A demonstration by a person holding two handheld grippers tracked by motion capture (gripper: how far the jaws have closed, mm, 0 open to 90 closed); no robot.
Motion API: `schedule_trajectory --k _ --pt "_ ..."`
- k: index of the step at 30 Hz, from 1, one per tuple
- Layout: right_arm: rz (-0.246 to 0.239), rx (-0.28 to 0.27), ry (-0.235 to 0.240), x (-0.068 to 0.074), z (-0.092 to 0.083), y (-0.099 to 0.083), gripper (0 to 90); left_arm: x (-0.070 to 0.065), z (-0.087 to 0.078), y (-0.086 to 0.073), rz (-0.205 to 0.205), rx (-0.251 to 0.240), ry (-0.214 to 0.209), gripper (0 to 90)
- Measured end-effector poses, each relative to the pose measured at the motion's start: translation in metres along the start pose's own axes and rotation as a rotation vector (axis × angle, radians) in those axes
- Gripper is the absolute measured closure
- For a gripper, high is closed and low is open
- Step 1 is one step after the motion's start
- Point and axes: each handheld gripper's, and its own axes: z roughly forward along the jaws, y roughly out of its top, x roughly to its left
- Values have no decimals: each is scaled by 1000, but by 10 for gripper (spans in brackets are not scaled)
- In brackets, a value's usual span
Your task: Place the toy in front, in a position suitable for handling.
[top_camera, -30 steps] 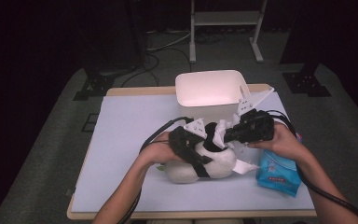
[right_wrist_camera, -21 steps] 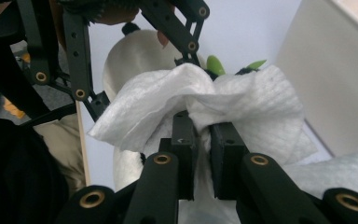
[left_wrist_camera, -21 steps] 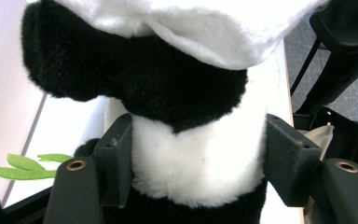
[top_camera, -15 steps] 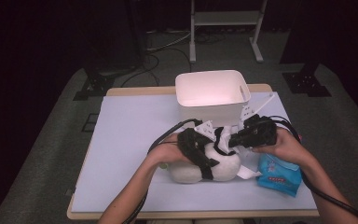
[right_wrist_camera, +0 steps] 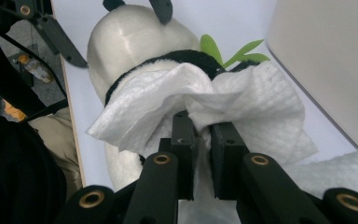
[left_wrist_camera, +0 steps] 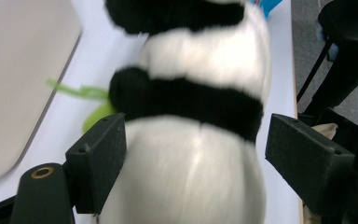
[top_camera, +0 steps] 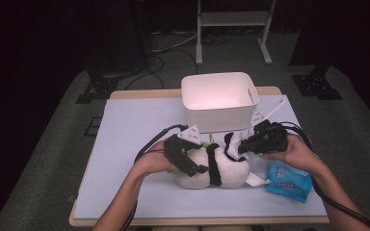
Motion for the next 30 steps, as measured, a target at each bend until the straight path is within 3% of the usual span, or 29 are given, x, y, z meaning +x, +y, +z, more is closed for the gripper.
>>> schedule_trajectory --k 5,10,15,22,27,30 --pt "-3 3 0 -1 -1 -1 804 2 -3 -13 -13 52 38 174" --pt "-24 17 -14 2 -1 2 803 4 0 -20 -42 30 13 174" --pt "-45 30 -15 6 1 10 803 4 2 -18 -19 45 9 180" --pt "-81 59 -13 15 12 24 799 2 6 -16 -19 34 12 180" --pt "-133 94 -23 23 23 30 798 1 5 -16 -13 37 13 179" --pt "-122 100 -19 21 21 28 798 2 4 -16 -6 29 6 177"
